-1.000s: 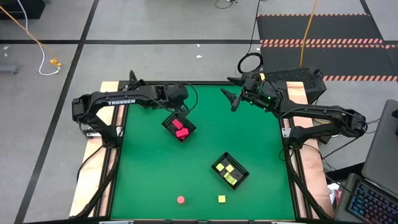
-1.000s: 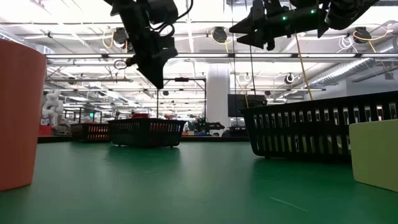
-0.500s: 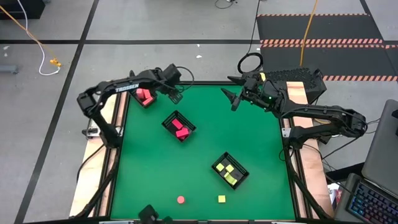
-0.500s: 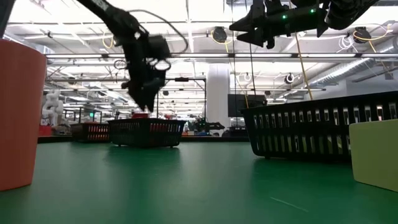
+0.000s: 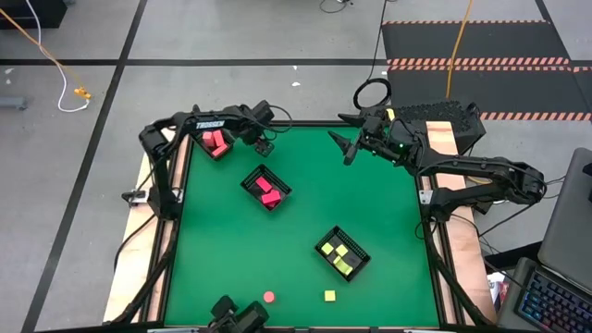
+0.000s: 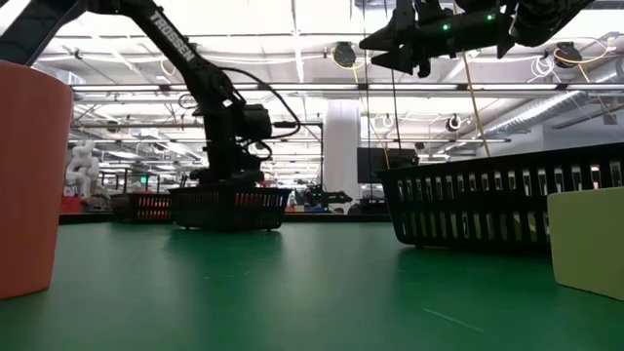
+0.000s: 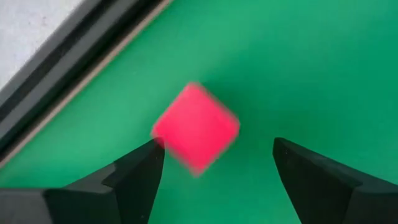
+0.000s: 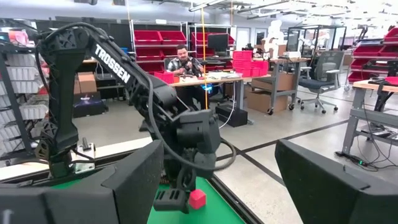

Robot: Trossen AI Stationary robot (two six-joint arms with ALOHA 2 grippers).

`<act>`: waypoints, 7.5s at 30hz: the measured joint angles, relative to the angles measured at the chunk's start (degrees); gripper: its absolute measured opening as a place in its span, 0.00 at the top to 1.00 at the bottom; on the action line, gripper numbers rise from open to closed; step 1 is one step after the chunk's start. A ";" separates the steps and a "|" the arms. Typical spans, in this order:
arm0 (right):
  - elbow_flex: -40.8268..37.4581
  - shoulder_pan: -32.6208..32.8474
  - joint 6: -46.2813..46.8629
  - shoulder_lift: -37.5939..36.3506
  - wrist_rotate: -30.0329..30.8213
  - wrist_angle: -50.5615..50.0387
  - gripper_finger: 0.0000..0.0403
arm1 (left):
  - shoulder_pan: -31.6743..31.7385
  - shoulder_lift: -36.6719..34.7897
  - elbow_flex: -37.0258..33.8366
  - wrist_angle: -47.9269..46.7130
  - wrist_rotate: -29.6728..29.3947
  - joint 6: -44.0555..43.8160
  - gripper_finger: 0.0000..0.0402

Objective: Sort & place blocks by color
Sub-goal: Put the red block into the middle black bin, then put the light orange block into the top black bin

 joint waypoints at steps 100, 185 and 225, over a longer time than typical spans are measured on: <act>-0.04 -0.72 1.21 -0.96 -0.15 -4.38 0.25 | -54.68 -20.69 -2.58 -11.80 4.75 -22.72 0.03; -0.04 19.89 12.77 -3.22 0.07 -18.86 0.25 | -71.41 -12.73 -15.85 36.17 -22.42 -25.65 0.68; -0.02 19.87 11.48 -3.30 0.07 -19.12 0.25 | -1.56 -27.62 -15.93 -22.24 -16.38 -8.30 0.68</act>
